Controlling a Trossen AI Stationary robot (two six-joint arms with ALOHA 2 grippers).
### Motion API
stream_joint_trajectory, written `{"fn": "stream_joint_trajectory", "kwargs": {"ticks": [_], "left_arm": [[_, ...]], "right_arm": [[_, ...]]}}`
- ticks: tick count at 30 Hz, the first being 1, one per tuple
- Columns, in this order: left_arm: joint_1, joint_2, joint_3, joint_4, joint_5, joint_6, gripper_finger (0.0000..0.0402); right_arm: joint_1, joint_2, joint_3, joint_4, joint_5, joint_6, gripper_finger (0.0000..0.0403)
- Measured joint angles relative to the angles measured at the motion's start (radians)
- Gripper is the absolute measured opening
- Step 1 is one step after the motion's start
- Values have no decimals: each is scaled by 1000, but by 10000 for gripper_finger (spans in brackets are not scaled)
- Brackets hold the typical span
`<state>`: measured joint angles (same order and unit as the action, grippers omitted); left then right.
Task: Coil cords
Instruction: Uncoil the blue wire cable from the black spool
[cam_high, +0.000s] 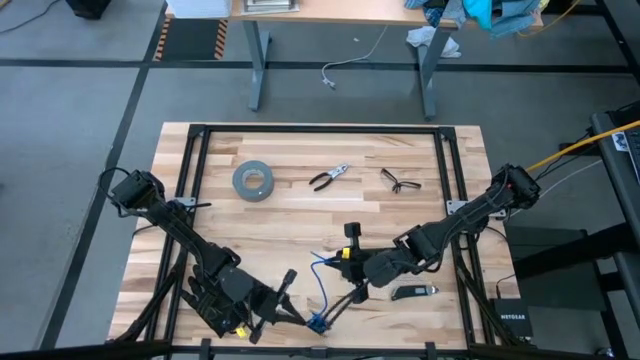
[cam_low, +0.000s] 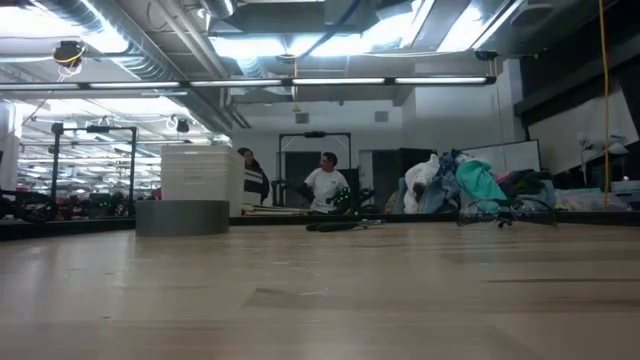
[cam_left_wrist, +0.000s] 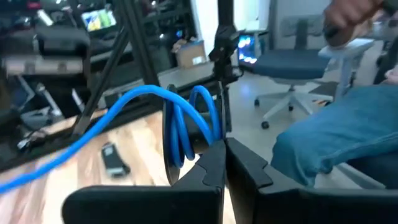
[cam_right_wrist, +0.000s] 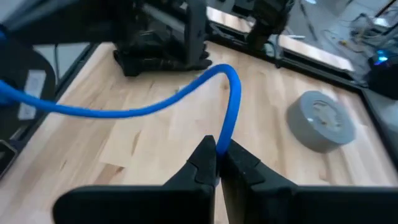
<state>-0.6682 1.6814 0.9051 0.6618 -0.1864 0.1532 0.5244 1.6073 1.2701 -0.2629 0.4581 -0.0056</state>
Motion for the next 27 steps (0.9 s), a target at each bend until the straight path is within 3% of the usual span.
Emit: {"fn": "stream_joint_trajectory", "kwargs": {"ticks": [9,17,27], "left_arm": [[0,0,0,115,79,65,0],[3,0,0,145,114,81,0],[3,0,0,259,159,147,0]], "right_arm": [[-31,0,-64,108,-75,0,10],[-53,0,-67,240,-65,-7,10],[-136,18,-67,259,-136,0,10]]}}
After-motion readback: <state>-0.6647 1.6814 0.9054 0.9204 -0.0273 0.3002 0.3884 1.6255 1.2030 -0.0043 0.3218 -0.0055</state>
